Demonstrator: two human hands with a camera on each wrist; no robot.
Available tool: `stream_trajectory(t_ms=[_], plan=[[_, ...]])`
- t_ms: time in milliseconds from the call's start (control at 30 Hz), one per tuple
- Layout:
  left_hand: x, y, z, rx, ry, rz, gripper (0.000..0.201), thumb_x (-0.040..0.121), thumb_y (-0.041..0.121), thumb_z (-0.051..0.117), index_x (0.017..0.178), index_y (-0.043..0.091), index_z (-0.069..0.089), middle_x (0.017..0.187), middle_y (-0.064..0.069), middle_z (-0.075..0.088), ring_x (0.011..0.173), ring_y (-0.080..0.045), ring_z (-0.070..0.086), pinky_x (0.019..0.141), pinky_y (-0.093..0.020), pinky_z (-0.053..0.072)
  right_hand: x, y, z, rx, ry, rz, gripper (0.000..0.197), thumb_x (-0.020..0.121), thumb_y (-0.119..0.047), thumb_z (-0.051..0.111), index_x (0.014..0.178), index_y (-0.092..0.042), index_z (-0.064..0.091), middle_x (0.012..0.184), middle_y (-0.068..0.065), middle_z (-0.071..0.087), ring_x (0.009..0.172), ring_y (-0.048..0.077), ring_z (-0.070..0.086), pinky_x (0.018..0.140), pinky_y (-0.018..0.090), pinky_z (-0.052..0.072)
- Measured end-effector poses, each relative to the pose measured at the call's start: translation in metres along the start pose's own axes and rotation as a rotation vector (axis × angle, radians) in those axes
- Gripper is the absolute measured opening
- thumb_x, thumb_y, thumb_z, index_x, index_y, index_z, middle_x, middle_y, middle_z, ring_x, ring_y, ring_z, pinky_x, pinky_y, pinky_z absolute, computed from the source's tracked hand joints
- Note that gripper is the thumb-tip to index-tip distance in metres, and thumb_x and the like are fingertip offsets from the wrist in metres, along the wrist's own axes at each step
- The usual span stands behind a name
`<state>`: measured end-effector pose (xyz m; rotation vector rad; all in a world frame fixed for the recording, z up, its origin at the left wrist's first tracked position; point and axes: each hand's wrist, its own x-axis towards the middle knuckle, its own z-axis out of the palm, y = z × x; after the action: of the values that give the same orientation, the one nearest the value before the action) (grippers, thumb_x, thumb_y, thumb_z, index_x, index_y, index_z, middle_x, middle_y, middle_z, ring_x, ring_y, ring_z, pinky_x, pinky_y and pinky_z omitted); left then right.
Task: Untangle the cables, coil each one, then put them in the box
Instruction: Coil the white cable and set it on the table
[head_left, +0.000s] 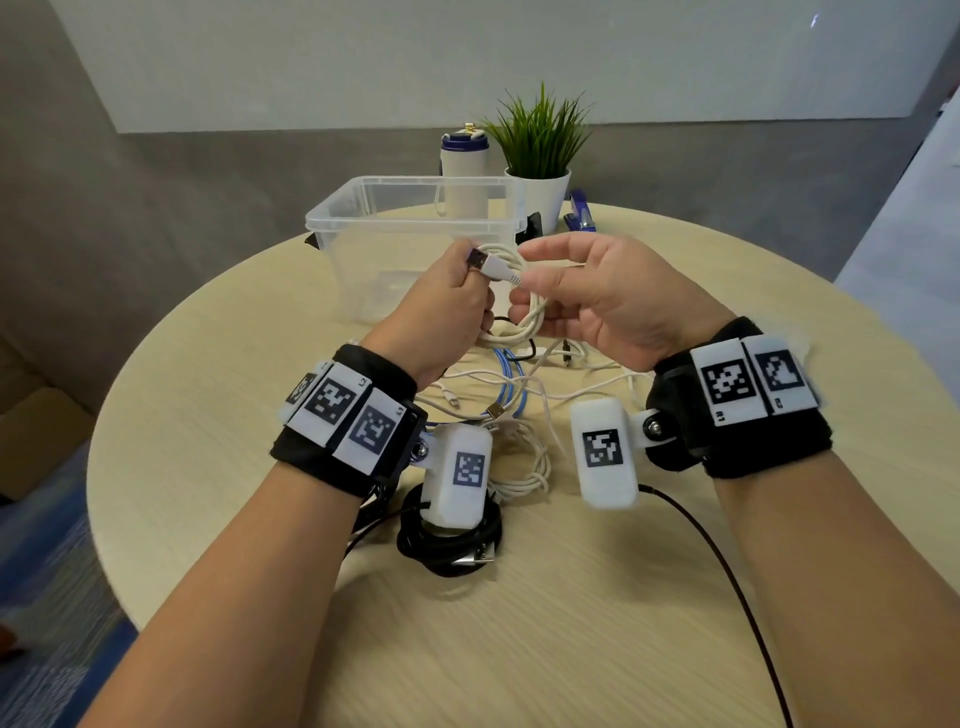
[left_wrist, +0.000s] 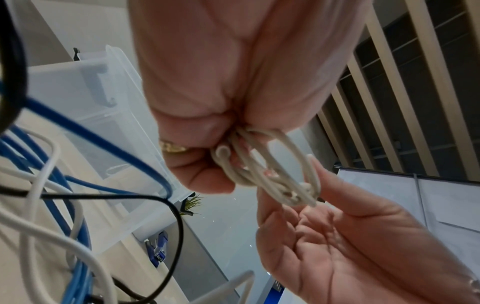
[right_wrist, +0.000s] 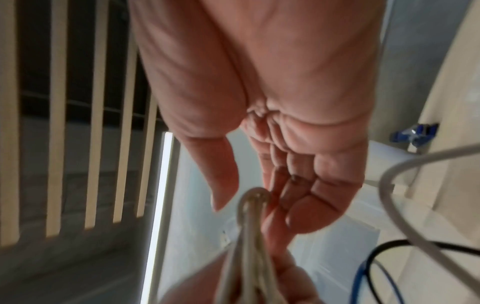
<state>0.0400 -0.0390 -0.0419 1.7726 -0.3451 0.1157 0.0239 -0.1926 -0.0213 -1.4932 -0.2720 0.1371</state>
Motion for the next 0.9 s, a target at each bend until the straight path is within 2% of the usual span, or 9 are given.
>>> stream_trajectory(t_ms=[133,233,300,367,500,600,667,800,900], plan=[[-0.002,-0.001,-0.002,0.008,-0.107,0.0,0.018,0.1,0.009,0.035,0.093,0.022,0.046,0.077,-0.001,0.043,0.066,-0.013,0.04,0.06,-0.024,0.037,0.0,0.003,0.0,-0.062,0.046,-0.042,0.029,0.083,0.008,0.061,0.106,-0.009,0.056,0.071,0.01,0.068,0.061,0.018,0.066,0.056,0.027,0.054],[-0.004,-0.003,-0.002,-0.053,-0.171,0.034,0.018,0.095,0.015,0.051,0.105,0.024,0.038,0.086,-0.003,0.049,0.067,-0.011,0.044,0.06,-0.024,0.04,0.001,0.003,-0.003,-0.039,0.054,-0.042,0.027,0.085,0.007,0.06,0.107,-0.007,0.055,0.072,0.011,0.069,0.059,0.018,0.066,0.052,0.025,0.052],[-0.005,-0.002,-0.002,-0.08,-0.179,0.071,0.023,0.097,0.018,0.05,0.111,0.022,0.033,0.079,0.004,0.052,0.06,-0.007,0.043,0.056,-0.021,0.039,0.001,0.003,-0.002,-0.042,0.049,-0.044,0.023,0.086,0.007,0.06,0.104,-0.006,0.056,0.07,0.011,0.069,0.058,0.019,0.067,0.053,0.026,0.053],[-0.004,-0.001,-0.001,-0.055,-0.167,0.098,0.018,0.1,0.021,0.043,0.115,0.02,0.033,0.062,0.014,0.05,0.052,-0.003,0.041,0.053,-0.02,0.038,0.001,0.004,-0.002,-0.068,0.044,-0.047,0.023,0.086,0.008,0.058,0.103,-0.007,0.056,0.068,0.011,0.069,0.06,0.02,0.068,0.054,0.028,0.053],[-0.002,-0.002,0.0,-0.041,-0.099,0.136,0.01,0.101,0.025,0.041,0.1,0.019,0.049,0.053,0.015,0.043,0.048,-0.003,0.037,0.052,-0.023,0.037,-0.001,0.005,0.001,-0.147,-0.01,-0.073,0.024,0.087,0.006,0.057,0.104,-0.01,0.053,0.07,0.008,0.072,0.066,0.019,0.07,0.059,0.028,0.05],[-0.001,0.0,0.001,-0.026,-0.035,0.13,0.022,0.102,0.024,0.038,0.083,0.022,0.049,0.046,0.015,0.04,0.046,-0.003,0.036,0.049,-0.021,0.035,-0.002,0.005,0.003,-0.134,-0.028,-0.091,0.035,0.086,0.009,0.059,0.115,-0.007,0.047,0.074,0.014,0.07,0.066,0.021,0.07,0.054,0.024,0.05],[0.0,0.0,-0.001,-0.024,-0.011,0.117,0.029,0.103,0.025,0.036,0.076,0.023,0.045,0.045,0.015,0.037,0.045,-0.004,0.034,0.05,-0.023,0.033,-0.001,0.006,0.004,-0.13,-0.028,-0.1,0.039,0.083,0.01,0.062,0.115,-0.007,0.046,0.073,0.016,0.068,0.064,0.021,0.069,0.055,0.026,0.051],[0.001,-0.001,-0.001,-0.016,-0.016,0.118,0.029,0.102,0.027,0.037,0.076,0.02,0.047,0.053,0.011,0.04,0.046,-0.005,0.037,0.051,-0.025,0.035,0.003,0.01,0.006,-0.189,0.019,-0.134,0.032,0.081,0.002,0.068,0.104,-0.014,0.053,0.066,0.009,0.068,0.059,0.02,0.065,0.058,0.03,0.051],[0.0,-0.001,0.002,-0.049,-0.027,0.125,0.027,0.102,0.027,0.037,0.078,0.021,0.048,0.056,0.008,0.043,0.048,-0.006,0.039,0.054,-0.028,0.037,0.005,0.012,0.006,-0.2,0.068,-0.182,0.026,0.083,-0.001,0.068,0.104,-0.014,0.06,0.061,0.005,0.067,0.055,0.017,0.063,0.058,0.031,0.054]])
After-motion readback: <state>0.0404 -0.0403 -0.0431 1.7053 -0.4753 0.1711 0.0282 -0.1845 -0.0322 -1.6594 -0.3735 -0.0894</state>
